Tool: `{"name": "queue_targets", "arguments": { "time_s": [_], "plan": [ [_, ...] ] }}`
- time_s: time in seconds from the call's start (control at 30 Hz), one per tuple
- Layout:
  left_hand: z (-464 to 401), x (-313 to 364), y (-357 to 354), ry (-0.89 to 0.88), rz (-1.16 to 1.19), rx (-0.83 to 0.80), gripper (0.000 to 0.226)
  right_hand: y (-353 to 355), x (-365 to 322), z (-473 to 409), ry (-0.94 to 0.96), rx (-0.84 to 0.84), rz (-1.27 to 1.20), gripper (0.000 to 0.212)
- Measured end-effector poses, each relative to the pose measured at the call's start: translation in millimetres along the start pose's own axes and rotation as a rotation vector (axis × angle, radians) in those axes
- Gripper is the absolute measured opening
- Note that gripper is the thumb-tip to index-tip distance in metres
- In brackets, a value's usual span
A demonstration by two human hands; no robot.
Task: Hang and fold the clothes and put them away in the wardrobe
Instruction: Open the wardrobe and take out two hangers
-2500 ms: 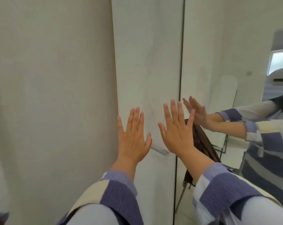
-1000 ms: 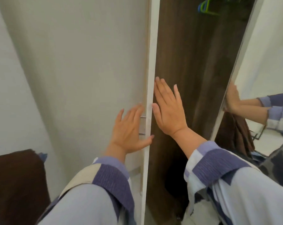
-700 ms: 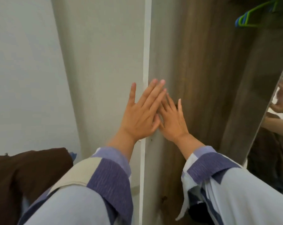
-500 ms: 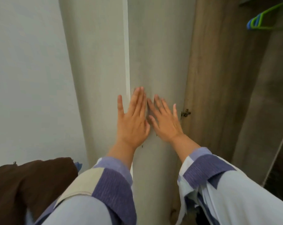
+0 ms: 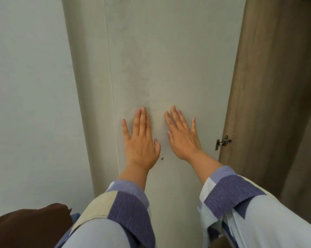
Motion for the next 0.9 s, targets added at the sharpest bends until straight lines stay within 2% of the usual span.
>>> {"name": "queue_targets", "arguments": {
  "time_s": [0.1,0.27,0.6,0.9],
  "plan": [
    [-19.7,1.7,-21.9,-0.003,0.001,-0.029,0.078,-13.1,15.3,-14.7,-0.058,-0.011,0.006,0.060],
    [-48.7,9.2,-53.7,-0.016,0.021,-0.055,0.077,-31.1,29.4,-35.8,-0.026,-0.027,-0.007,0.058],
    [-88.1,27.8,-103.3,-0.061,0.073,-0.247,0.081,-56.9,54.4,-58.7,-0.060,-0.109,0.083,0.061],
    [-83.6,25.6,-105.6,-0.082,0.135,-0.219,0.087,-58.8,53.3,-59.0,-0.060,-0.139,0.046,0.061]
  ]
}}
Point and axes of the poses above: each hand's wrist, its own z-axis away from the middle knuckle, its own y-axis out of the back of the hand, x = y × z, the point moved 4 cm from there along -z, towards the middle knuckle, and after that the axes turned 15 degrees about y, right-handed, at the moved point
